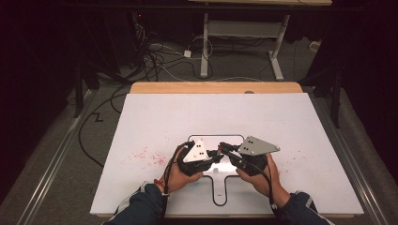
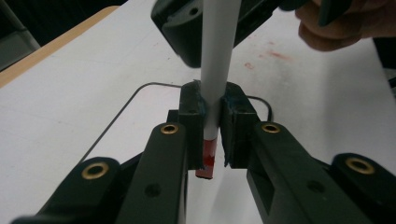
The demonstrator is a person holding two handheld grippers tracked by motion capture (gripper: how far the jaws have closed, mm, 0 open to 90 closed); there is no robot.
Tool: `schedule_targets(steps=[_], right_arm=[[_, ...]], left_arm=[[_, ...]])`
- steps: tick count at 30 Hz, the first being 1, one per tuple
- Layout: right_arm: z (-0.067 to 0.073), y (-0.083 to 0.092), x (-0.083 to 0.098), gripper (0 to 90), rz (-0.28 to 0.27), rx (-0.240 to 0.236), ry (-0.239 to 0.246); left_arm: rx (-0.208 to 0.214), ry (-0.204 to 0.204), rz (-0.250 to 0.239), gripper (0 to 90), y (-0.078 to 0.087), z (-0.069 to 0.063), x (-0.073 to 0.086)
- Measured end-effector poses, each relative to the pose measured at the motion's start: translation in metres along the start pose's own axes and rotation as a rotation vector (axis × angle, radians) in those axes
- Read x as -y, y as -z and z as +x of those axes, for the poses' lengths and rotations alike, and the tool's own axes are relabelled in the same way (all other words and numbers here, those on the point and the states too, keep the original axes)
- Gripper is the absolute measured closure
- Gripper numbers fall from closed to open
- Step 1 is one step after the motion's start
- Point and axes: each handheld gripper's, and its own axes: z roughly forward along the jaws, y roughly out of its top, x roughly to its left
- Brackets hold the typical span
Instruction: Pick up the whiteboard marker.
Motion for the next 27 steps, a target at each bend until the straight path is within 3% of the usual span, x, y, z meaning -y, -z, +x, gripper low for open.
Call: schedule_targets(steps=[2,4,5,6,7,11,12,16,19,21,27], right_arm=[[-0.002,0.001,0.0,77.8,-0.004,0.0,-0.013],[-0.007,0.012,0.002,69.1,-0.026,0.02,-0.012],[-0.01,0.017,0.003,65.3,-0.025,0.023,-0.009],[-0.012,0.022,0.006,61.4,-0.029,0.027,-0.022],[-0.015,0.028,0.01,58.8,-0.028,0.042,-0.016],[-0.022,0.047,0.028,51.9,0.024,0.101,0.001],[-0.023,0.052,0.033,50.6,0.036,0.107,0.002],[-0.026,0.069,0.049,48.0,0.074,0.126,0.005],[-0.025,0.081,0.057,46.8,0.091,0.133,0.005],[-0.025,0.084,0.06,46.2,0.098,0.131,0.005],[-0.02,0.096,0.071,43.8,0.149,0.148,0.025]], left_arm=[[-0.008,0.007,0.004,78.7,0.001,0.004,0.001],[-0.026,0.021,0.011,78.8,0.003,0.012,0.004],[-0.047,0.057,0.011,78.8,0.006,0.023,0.011],[-0.047,0.057,0.011,78.8,0.006,0.023,0.011],[-0.06,0.097,0.011,78.9,0.009,0.034,0.02],[-0.093,0.119,0.043,78.9,0.012,0.044,0.033],[-0.09,0.147,0.035,78.9,0.013,0.047,0.04],[-0.098,0.144,0.027,78.9,0.016,0.047,0.043],[-0.084,0.166,0.017,79.0,0.02,0.045,0.047],[-0.08,0.154,0.025,79.0,0.021,0.041,0.046],[-0.015,0.141,0.021,79.0,0.02,0.025,0.042]])
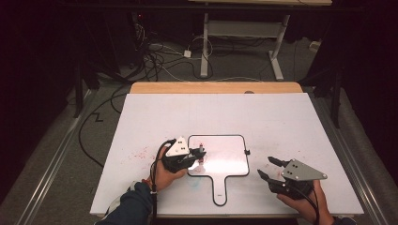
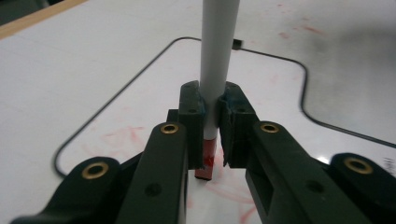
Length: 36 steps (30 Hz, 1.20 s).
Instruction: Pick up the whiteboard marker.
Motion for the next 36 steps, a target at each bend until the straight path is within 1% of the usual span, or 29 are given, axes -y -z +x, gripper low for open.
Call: schedule_targets(steps=[1,2,3,5,6,7,8,10,11,13,14,15,18,20,22,25,28,31,33,36], right_arm=[[0.0,0.0,0.0,43.8,0.0,0.0,0.0],[0.0,0.001,0.002,43.1,0.002,-0.004,-0.01],[0.0,0.001,0.003,42.5,0.007,-0.001,-0.014],[-0.001,0.0,0.007,40.8,0.016,-0.002,-0.018],[0.0,0.0,0.007,40.4,0.02,0.0,-0.012],[0.0,0.0,0.007,40.4,0.02,0.0,-0.012],[0.001,0.0,0.008,40.1,0.025,0.018,0.005],[0.001,0.0,0.008,40.1,0.026,0.021,0.011],[0.002,0.0,0.008,40.0,0.025,0.02,0.012],[0.002,0.0,0.008,39.9,0.027,0.017,0.009],[0.002,0.0,0.008,39.8,0.027,0.016,0.009],[0.002,0.0,0.009,39.5,0.031,0.013,0.011],[0.002,0.0,0.009,39.3,0.036,0.011,0.011],[0.003,0.0,0.009,38.9,0.035,0.01,0.014],[0.003,0.001,0.009,38.7,0.035,0.01,0.015],[0.004,0.0,0.009,37.8,0.04,0.008,0.018],[0.004,0.0,0.01,36.9,0.053,0.005,0.021],[0.005,-0.001,0.011,35.9,0.055,0.007,0.021],[0.005,-0.002,0.011,35.7,0.057,0.008,0.025],[0.004,-0.004,0.012,35.4,0.065,0.01,0.028]], left_arm=[[0.005,-0.014,0.004,79.0,0.001,-0.003,0.0],[0.006,-0.03,0.008,79.0,0.002,-0.006,0.0],[0.006,-0.036,0.008,79.0,0.003,-0.007,0.001],[-0.002,-0.027,0.008,78.9,0.006,-0.004,0.003],[-0.038,-0.01,0.003,79.0,0.008,0.001,0.005],[-0.038,-0.01,0.003,79.0,0.008,0.001,0.005],[-0.048,0.004,-0.004,79.0,0.009,0.003,0.006],[-0.056,0.026,-0.014,78.9,0.009,0.006,0.008],[-0.052,0.03,-0.018,79.0,0.009,0.005,0.008],[-0.041,0.02,-0.017,79.0,0.009,0.002,0.008],[-0.02,0.024,-0.023,79.0,0.009,-0.001,0.009],[-0.01,0.023,-0.028,79.0,0.009,-0.004,0.009],[0.014,-0.002,-0.03,79.0,0.011,-0.013,0.011],[0.024,-0.003,-0.026,79.0,0.015,-0.017,0.013],[0.029,-0.02,-0.019,79.0,0.019,-0.021,0.014],[0.027,-0.031,-0.016,79.0,0.021,-0.024,0.016],[0.025,-0.044,-0.012,78.9,0.022,-0.023,0.016],[-0.006,-0.056,-0.005,78.9,0.022,-0.019,0.015],[-0.025,-0.048,-0.006,78.9,0.021,-0.015,0.014],[-0.029,-0.034,-0.01,78.9,0.019,-0.009,0.014]])
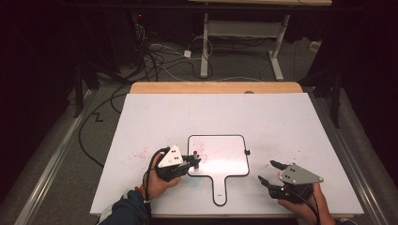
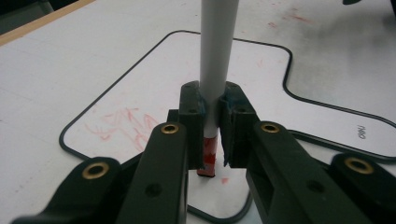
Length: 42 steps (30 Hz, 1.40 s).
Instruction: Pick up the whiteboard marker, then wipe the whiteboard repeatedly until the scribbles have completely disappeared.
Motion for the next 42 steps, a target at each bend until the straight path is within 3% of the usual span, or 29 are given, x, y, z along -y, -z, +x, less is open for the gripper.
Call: schedule_targets(steps=[8,14,17,28,30,36,42], right_arm=[[-0.004,-0.004,-0.001,34.8,0.0,0.001,-0.011],[-0.003,-0.006,0.001,34.2,0.016,0.001,-0.006],[-0.004,-0.005,0.001,34.1,0.014,0.005,-0.011],[-0.003,-0.007,0.003,34.1,0.019,-0.001,-0.018],[-0.002,-0.007,0.004,34.1,0.022,-0.003,-0.019],[-0.001,-0.006,0.007,34.1,0.029,-0.001,-0.014],[0.001,-0.008,0.006,34.1,0.037,-0.002,-0.002]], left_arm=[[0.025,0.021,-0.013,78.9,0.003,0.003,0.003],[0.063,0.008,-0.011,79.0,0.001,-0.007,0.001],[0.074,-0.017,-0.007,78.9,-0.004,-0.013,-0.003],[0.116,-0.034,-0.016,78.9,-0.031,-0.01,-0.018],[0.113,-0.045,-0.008,78.9,-0.034,-0.008,-0.021],[0.082,-0.018,-0.016,78.9,-0.04,0.009,-0.022],[0.018,-0.007,-0.009,78.9,-0.038,0.02,-0.02]])
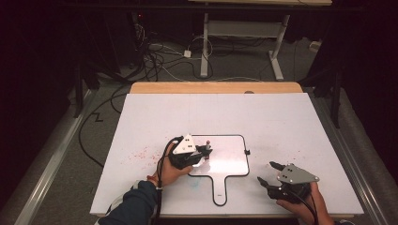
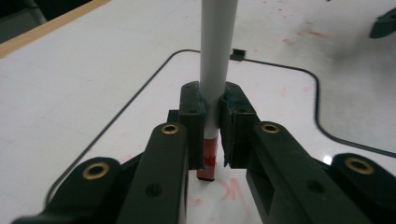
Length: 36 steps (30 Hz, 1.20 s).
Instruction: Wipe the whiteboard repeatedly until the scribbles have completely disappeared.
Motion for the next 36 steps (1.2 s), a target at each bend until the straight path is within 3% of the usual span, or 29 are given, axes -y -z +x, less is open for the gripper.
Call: schedule_targets(steps=[3,8,10,12,17,20,29,32,36], right_arm=[[0.0,0.0,0.0,34.1,0.0,0.0,0.002],[-0.001,0.001,-0.001,34.1,-0.003,-0.002,0.003],[-0.001,0.001,0.0,34.0,-0.001,-0.003,0.004],[0.0,0.001,-0.001,33.8,0.0,-0.007,0.01],[0.0,0.001,-0.001,33.7,0.001,-0.008,0.012],[0.0,0.0,-0.001,33.7,0.003,-0.008,0.013],[0.001,0.001,-0.001,33.8,0.004,-0.013,0.016],[0.001,0.001,-0.001,33.7,0.003,-0.013,0.016],[0.002,0.002,-0.001,33.6,0.006,-0.013,0.02]], left_arm=[[0.023,0.024,-0.005,79.0,0.002,0.001,0.002],[0.092,-0.017,0.011,79.0,0.006,-0.012,0.001],[0.099,-0.023,0.013,78.9,0.01,-0.014,0.003],[0.088,-0.015,0.01,78.9,0.012,-0.011,0.005],[-0.022,0.013,0.009,78.9,0.014,0.004,0.008],[-0.015,0.046,-0.005,78.9,0.015,0.007,0.01],[0.078,-0.033,0.015,78.9,0.014,-0.02,0.005],[0.072,-0.031,0.018,78.9,0.016,-0.02,0.006],[0.011,-0.011,0.03,78.9,0.021,-0.01,0.008]])
